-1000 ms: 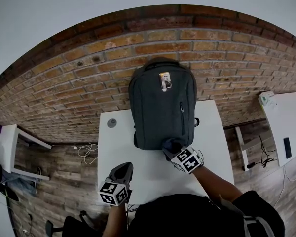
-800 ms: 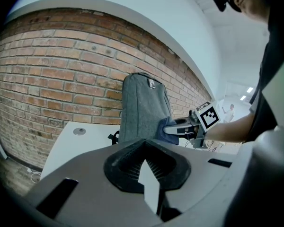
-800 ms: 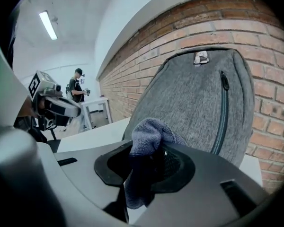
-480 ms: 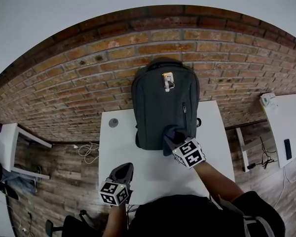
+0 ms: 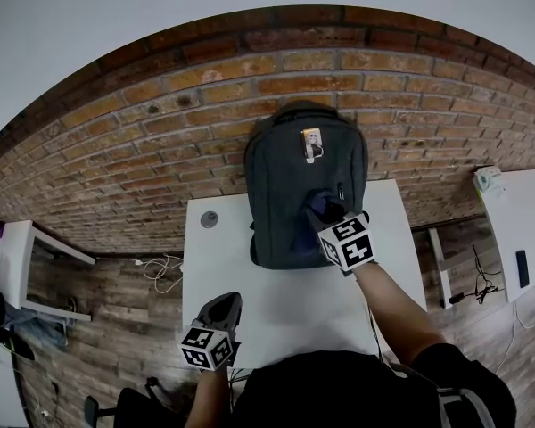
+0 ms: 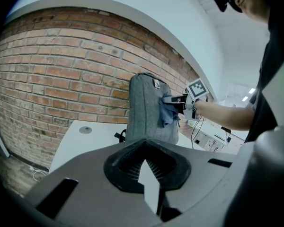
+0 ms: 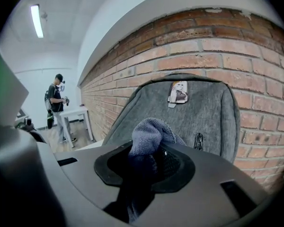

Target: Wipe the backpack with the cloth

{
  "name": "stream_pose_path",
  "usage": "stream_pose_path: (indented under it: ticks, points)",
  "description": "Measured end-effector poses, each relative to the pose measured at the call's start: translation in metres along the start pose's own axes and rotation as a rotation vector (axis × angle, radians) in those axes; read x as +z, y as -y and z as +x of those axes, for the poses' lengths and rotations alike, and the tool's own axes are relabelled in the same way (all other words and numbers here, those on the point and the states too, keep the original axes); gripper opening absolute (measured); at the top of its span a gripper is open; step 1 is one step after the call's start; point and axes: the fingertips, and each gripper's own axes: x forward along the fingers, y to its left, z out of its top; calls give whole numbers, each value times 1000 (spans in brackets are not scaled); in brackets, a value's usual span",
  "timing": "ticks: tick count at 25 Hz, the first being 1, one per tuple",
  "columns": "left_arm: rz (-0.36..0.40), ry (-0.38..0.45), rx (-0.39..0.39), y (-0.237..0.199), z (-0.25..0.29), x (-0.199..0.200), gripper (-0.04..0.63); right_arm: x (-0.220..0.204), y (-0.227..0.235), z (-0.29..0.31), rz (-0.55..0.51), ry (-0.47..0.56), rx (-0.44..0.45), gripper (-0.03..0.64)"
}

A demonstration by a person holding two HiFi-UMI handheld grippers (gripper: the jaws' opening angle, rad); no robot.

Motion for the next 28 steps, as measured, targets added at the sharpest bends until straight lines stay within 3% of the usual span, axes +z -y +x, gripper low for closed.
stream_pose_path:
  ticks: [12,18,28]
  points:
    - [-15,-11,22,-21,-9,-3,-3,53,30,27,-41,15,-69,101]
    - [-35,-15,51,-35,-18,-8,-5,95,43,37,-107,79,-107,101]
    - [-48,-11,58,-44,-20,-9,-5,175,40,54,-247,197,-78,102]
